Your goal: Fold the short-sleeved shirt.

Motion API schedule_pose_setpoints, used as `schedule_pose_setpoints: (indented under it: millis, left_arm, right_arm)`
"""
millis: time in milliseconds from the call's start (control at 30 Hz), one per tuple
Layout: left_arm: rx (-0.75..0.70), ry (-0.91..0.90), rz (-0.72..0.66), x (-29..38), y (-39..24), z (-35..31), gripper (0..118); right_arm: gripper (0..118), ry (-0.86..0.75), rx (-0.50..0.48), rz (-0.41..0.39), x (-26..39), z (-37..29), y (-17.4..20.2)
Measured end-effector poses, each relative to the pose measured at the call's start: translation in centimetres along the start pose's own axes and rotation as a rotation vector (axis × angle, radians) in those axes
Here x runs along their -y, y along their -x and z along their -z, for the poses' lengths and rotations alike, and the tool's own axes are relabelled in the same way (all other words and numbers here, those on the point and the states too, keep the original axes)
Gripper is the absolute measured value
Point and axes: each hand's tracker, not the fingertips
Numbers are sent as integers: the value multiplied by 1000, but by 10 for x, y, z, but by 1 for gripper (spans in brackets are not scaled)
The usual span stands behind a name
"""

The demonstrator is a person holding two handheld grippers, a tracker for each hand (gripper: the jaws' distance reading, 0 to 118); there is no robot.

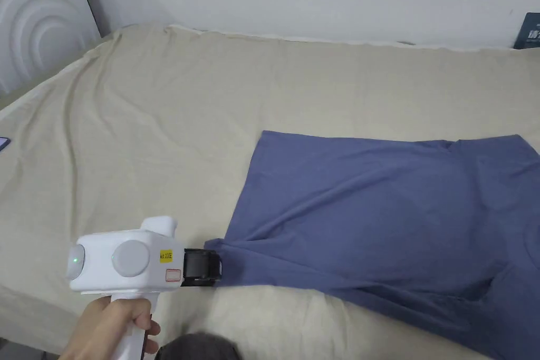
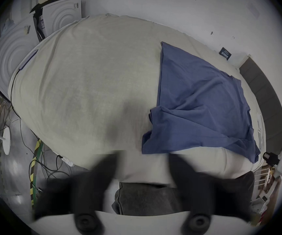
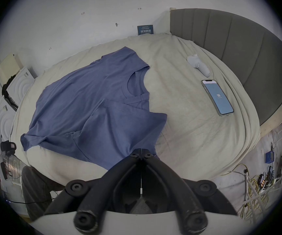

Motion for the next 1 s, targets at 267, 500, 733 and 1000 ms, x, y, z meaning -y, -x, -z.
schedule_pose_setpoints:
  millis: [267,500,733,1000]
  left_arm:
    - [-23,171,38,19,2,32,85]
    - [40,63,-126,37,24,-3,0]
    - [20,70,-77,26,3,-22,0]
    - [12,88,-62,19,-4,-25,0]
  right_arm:
    - [0,22,-2,-20,-9,7,2]
    - [0,17,8,-23,-15,5,-9]
    - [0,25,36,-46,-16,14,-20]
    - [118,121,-19,1,-9,31,-23]
